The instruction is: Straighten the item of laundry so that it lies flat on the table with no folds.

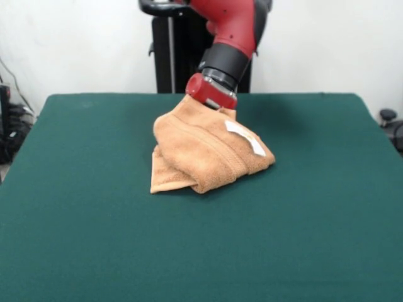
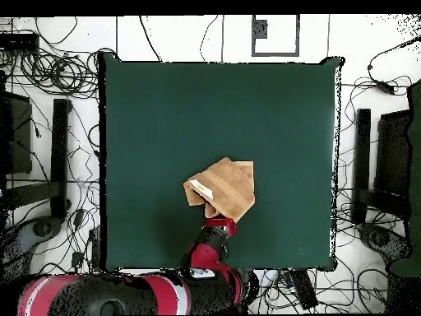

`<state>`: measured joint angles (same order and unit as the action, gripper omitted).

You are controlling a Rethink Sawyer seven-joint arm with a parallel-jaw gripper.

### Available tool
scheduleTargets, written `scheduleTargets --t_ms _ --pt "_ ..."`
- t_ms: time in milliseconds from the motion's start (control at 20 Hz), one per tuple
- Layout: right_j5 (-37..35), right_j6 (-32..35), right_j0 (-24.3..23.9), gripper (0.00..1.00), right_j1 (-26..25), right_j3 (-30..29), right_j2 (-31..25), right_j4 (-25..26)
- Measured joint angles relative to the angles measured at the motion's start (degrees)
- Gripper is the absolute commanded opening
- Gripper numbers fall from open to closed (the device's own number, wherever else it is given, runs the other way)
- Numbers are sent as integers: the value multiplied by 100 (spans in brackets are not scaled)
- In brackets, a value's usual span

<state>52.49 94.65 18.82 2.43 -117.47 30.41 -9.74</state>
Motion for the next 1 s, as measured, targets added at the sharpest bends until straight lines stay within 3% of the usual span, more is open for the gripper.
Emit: scheduleTargets --t_ms 1000 --pt "362 530 -936 100 421 -1 -709 -14"
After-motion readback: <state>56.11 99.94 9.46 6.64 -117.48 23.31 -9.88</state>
